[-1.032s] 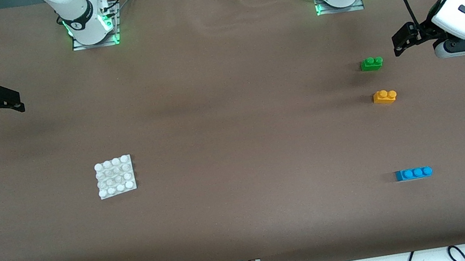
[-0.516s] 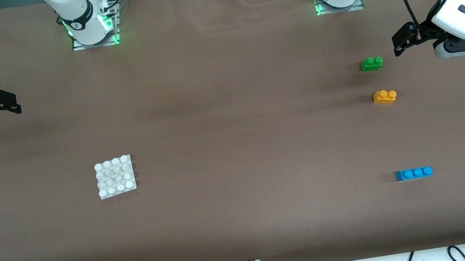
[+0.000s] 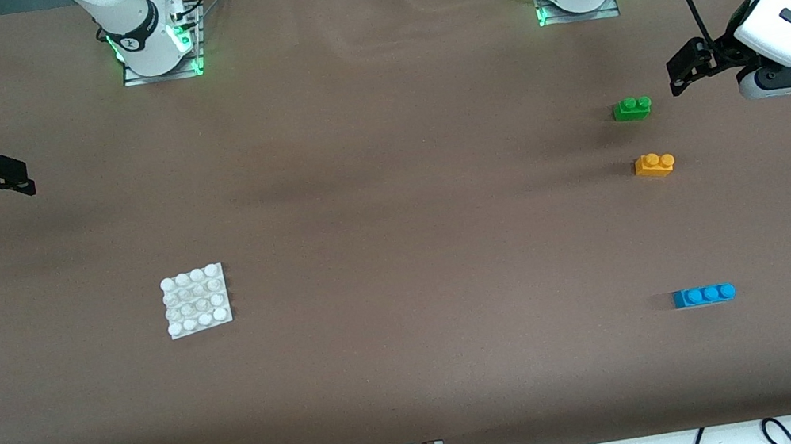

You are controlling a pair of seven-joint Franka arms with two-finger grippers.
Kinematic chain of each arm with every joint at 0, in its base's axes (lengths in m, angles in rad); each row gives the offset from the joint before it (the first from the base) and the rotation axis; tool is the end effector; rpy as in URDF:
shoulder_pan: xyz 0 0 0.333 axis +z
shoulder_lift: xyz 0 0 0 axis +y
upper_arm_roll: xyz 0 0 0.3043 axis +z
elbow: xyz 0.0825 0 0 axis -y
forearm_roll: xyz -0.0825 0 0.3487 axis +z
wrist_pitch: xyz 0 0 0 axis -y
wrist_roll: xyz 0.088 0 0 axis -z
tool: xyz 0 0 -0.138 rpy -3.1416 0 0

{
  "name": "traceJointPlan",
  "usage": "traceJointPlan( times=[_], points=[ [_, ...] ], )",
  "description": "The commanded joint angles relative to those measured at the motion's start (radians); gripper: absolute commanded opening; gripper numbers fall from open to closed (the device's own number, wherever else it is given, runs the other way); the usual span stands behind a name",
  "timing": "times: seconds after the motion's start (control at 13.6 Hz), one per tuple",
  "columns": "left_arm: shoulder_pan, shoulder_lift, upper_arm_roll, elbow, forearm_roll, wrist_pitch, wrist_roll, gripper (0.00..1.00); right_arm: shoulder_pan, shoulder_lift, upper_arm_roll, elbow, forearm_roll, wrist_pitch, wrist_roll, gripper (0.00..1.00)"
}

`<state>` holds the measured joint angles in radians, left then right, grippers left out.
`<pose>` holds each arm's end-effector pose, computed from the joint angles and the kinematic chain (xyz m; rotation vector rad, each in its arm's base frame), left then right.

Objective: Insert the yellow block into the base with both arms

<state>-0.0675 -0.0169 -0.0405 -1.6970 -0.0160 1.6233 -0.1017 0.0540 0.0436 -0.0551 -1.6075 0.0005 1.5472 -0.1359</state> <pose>0.5098 -0.0576 0.5399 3.1310 -0.0078 -0.0910 0.5231 0.0000 0.5413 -3.1251 -0.2108 0.1626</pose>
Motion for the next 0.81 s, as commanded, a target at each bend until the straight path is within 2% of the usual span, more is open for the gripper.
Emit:
traceJointPlan(
  times=[0.0, 0.52, 0.74],
  points=[
    [-0.005, 0.008, 0.005, 0.019, -0.019, -0.014, -0.001, 1.0, -0.009, 0.01, -0.005, 0.015, -0.004, 0.001, -0.028, 0.99],
    [-0.003, 0.008, 0.007, 0.019, -0.019, -0.014, -0.001, 1.0, -0.009, 0.012, -0.005, 0.012, -0.004, -0.001, 0.027, 0.99],
    [-0.003, 0.008, 0.007, 0.019, -0.019, -0.014, -0.001, 1.0, -0.008, 0.083, -0.005, -0.011, -0.004, 0.094, 0.03, 0.99]
  ],
)
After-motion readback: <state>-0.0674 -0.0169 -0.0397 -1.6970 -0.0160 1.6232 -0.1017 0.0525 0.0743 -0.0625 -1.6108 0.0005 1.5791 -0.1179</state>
